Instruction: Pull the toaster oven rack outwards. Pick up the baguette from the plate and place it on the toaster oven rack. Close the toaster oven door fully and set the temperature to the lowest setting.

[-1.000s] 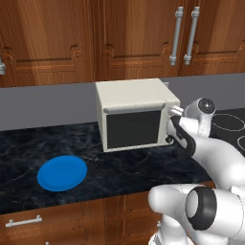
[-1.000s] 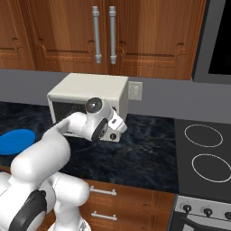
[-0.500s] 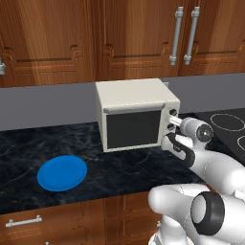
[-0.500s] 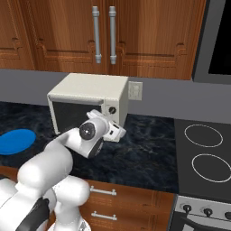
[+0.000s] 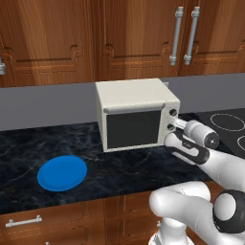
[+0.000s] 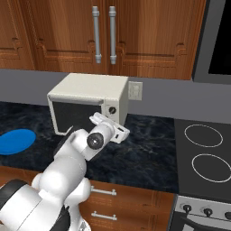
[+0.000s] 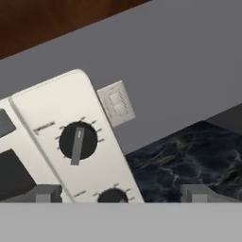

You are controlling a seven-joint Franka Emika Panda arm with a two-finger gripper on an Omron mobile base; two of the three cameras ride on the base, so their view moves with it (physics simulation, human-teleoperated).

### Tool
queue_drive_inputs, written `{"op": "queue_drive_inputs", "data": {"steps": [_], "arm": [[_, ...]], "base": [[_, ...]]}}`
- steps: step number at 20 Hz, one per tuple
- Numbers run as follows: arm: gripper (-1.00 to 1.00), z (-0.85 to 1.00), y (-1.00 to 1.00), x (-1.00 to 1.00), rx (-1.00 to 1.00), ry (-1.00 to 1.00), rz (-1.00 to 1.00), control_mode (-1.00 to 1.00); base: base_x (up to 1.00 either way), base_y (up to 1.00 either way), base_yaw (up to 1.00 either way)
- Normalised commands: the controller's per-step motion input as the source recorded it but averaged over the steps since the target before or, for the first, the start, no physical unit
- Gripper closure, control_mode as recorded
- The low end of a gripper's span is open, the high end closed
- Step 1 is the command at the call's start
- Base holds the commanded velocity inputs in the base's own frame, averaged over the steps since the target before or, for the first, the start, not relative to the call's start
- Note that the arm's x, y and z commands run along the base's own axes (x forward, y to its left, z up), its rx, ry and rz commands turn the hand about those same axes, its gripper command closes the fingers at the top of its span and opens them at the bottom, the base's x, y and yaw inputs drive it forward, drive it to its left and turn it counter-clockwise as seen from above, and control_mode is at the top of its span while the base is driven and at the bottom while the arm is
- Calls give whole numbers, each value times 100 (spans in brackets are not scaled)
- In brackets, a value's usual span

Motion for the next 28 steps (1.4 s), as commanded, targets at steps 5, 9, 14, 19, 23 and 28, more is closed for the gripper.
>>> {"op": "queue_drive_inputs", "data": {"steps": [5,9,14,19,23,28], "arm": [[-100,36,0,0,1,-3,2,-100],[-100,40,0,0,0,-7,2,-100],[-100,31,0,0,0,-4,2,-100],[-100,15,0,0,6,2,7,-100],[-100,6,-1,0,7,4,9,-100],[-100,0,0,-1,5,6,7,-100]], "base": [[0,0,0],[0,0,0],[0,0,0],[0,0,0],[0,0,0],[0,0,0]]}}
